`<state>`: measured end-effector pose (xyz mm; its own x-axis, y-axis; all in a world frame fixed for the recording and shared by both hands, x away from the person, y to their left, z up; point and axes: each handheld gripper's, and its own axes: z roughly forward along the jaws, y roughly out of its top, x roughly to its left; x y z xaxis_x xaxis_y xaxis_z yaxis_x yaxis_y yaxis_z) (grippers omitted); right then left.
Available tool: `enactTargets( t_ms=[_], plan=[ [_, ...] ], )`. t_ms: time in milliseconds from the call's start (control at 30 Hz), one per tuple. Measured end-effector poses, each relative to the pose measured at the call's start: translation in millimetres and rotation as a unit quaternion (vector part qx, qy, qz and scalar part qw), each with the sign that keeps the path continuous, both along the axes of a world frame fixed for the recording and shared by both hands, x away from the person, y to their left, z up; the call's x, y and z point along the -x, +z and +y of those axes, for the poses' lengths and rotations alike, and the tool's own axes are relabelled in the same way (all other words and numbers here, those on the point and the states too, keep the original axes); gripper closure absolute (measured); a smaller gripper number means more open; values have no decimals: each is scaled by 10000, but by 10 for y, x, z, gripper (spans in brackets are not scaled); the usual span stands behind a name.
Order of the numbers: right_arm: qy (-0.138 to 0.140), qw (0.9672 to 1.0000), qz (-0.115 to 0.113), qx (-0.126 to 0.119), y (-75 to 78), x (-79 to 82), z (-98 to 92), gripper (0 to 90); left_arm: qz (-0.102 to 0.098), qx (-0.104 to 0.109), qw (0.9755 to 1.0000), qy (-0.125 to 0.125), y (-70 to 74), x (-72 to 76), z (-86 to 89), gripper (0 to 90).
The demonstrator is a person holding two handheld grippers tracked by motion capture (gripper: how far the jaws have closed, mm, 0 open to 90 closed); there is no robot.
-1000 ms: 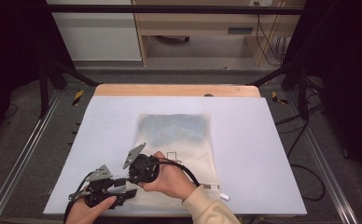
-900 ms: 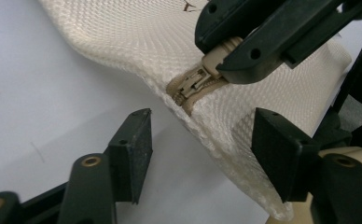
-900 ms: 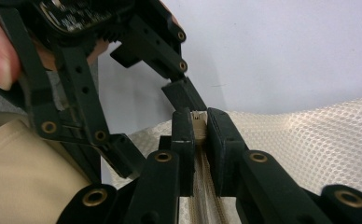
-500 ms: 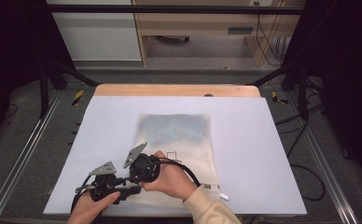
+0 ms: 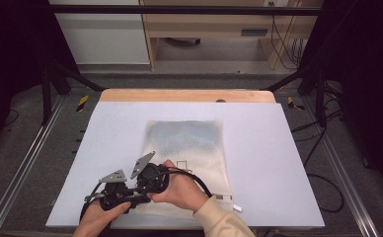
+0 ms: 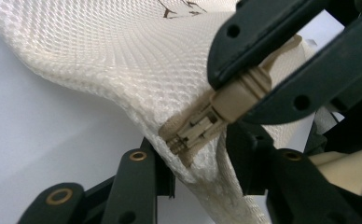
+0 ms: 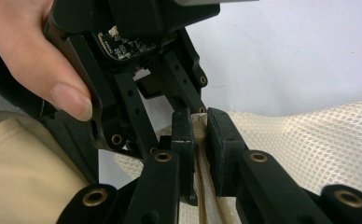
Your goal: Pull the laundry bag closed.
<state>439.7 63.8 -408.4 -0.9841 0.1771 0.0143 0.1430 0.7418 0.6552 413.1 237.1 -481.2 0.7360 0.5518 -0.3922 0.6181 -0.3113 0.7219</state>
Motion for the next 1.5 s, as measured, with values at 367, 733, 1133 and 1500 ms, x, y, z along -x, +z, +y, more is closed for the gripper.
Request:
enactTargets(
  t_ms=[367, 733, 1133, 1500],
  plan=[
    [47, 10000, -30, 72, -44, -14, -9, 821, 133, 8, 9999, 44, -10, -15, 17, 753],
    [-16, 10000, -43, 62, -28, -8, -12, 821, 72, -55, 9999, 71, -31, -19, -40, 717],
    [-44, 9999, -74, 132, -47, -16, -42, 820, 191, 68, 9997, 107, -19, -40, 0, 870],
    [-42, 9993, -136, 338, -84, -11, -57, 822, 151, 45, 9998, 136, 9, -34, 24, 879]
  ],
)
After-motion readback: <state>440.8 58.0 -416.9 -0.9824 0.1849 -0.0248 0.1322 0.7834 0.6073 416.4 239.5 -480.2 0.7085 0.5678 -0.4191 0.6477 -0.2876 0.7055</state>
